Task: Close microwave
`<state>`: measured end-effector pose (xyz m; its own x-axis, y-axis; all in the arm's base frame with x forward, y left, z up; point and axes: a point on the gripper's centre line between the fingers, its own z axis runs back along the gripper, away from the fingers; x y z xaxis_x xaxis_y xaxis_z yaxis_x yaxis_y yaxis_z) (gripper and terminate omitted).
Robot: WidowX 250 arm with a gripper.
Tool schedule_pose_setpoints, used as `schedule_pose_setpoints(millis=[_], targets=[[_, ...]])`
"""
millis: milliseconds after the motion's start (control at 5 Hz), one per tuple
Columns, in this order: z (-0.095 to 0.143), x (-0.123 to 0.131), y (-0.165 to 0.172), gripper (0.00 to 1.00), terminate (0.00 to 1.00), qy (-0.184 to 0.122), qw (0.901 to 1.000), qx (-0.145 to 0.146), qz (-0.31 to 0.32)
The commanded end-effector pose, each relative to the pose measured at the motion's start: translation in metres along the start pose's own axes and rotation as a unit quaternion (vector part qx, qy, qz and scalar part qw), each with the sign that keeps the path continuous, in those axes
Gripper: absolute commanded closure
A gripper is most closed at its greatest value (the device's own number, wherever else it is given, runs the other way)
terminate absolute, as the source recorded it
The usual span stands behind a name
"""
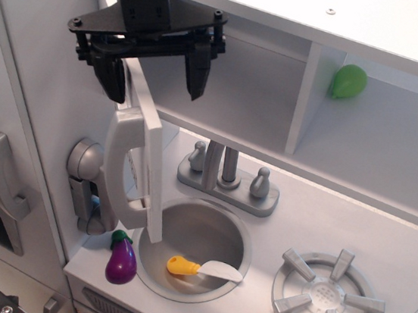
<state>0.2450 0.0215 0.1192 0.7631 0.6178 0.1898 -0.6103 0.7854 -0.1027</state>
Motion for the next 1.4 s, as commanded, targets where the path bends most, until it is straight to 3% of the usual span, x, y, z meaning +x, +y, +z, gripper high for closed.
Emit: schedule_pose_setpoints(millis=[0,200,400,600,800,1000,1200], targets=[[0.008,0.006,-0.028,0.00,0.00,0.002,0.9971,-0.075,-0.011],[0.017,0.012,-0.034,0.00,0.00,0.006,0.9954,-0.095,-0.003],[0.042,0.001,-0.026,0.00,0.00,0.016,0.9898,-0.136,-0.037],[0.071,-0.018,0.000,0.00,0.00,0.046,0.9840,-0.154,-0.077],[0.077,-0.033,0.046,0.00,0.00,0.080,0.9855,-0.086,-0.123],[0.059,-0.033,0.067,0.00,0.00,0.072,0.9882,-0.039,-0.130],[0.033,-0.029,0.059,0.00,0.00,0.080,0.9882,-0.035,-0.126]])
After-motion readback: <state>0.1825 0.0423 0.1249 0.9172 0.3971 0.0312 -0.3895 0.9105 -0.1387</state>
